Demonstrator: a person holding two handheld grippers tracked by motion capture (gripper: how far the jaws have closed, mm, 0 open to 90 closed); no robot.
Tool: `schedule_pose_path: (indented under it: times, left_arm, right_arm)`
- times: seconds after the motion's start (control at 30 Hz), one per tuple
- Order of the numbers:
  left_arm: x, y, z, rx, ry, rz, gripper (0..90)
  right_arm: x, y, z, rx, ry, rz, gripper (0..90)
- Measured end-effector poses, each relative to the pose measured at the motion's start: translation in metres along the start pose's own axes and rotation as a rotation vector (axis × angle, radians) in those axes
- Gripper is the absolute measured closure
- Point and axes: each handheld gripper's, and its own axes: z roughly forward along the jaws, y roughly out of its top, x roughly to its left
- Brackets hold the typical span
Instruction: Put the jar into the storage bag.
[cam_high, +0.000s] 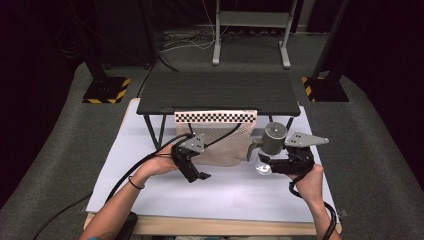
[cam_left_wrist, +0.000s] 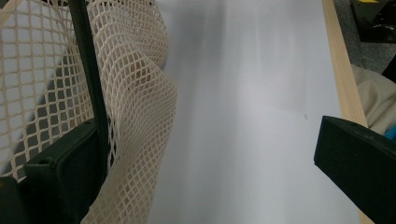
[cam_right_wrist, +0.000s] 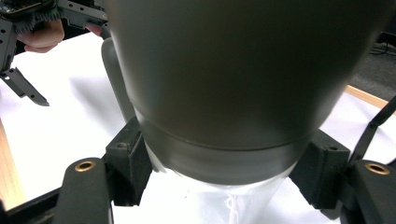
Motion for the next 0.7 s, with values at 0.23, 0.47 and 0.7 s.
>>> schedule_pose_path:
  times: [0.23, 0.47, 0.7]
  left_arm:
    - [0.000, 0.000, 0.000, -0.001, -0.001, 0.002, 0.0]
    - [0.000, 0.000, 0.000, -0.002, -0.002, 0.002, 0.0]
    - [0.000, 0.000, -0.001, -0.002, -0.004, 0.001, 0.0]
  right_arm:
    - [0.001, 0.007, 0.005, 0.000, 0.005, -0.005, 30.0]
    - [0.002, 0.016, 0.009, -0.002, 0.012, -0.014, 30.0]
    - [0.002, 0.024, 0.014, -0.004, 0.019, -0.016, 30.1]
